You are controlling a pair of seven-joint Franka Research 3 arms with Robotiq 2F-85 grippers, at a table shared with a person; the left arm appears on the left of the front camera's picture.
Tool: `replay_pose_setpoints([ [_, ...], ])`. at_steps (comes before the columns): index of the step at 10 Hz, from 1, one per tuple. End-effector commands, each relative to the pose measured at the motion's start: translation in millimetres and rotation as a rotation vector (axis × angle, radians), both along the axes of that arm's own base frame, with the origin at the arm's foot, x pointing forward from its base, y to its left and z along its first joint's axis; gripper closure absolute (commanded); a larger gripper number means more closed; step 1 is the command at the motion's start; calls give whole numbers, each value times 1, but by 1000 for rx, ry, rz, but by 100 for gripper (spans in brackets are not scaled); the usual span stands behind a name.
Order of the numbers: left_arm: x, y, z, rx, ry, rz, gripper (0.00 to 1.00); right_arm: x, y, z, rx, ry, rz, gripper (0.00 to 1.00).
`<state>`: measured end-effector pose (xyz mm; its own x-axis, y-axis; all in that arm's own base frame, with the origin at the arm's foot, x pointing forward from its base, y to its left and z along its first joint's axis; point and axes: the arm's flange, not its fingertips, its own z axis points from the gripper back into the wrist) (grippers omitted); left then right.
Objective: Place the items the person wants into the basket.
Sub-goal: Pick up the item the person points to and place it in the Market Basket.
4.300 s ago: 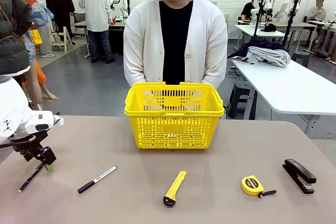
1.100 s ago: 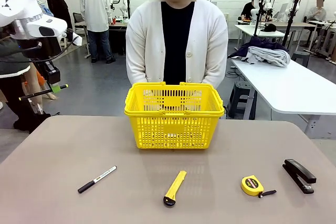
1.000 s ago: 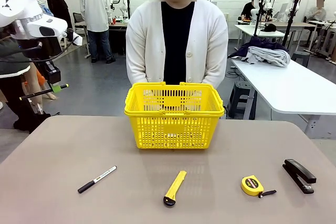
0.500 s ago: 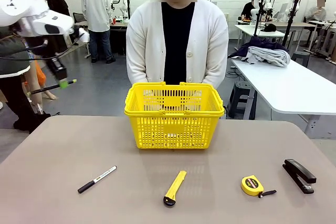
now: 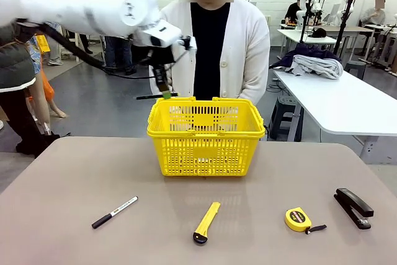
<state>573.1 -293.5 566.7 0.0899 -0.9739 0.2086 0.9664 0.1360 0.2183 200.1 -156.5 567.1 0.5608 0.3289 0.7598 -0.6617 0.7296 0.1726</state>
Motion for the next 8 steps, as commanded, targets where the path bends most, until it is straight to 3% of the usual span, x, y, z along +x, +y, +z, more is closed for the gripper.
replay_pose_setpoints([
  [1, 36, -21, 16, 25, 69, -69, 88, 4, 0, 0, 16, -16, 11, 0],
  [5, 50, -85, -3, 77, 201, -78, 88, 4, 0, 0, 16, -16, 11, 0],
  [8, 51, -98, -53, 84, 218, -108, 88, 4, 0, 0, 16, -16, 11, 0],
])
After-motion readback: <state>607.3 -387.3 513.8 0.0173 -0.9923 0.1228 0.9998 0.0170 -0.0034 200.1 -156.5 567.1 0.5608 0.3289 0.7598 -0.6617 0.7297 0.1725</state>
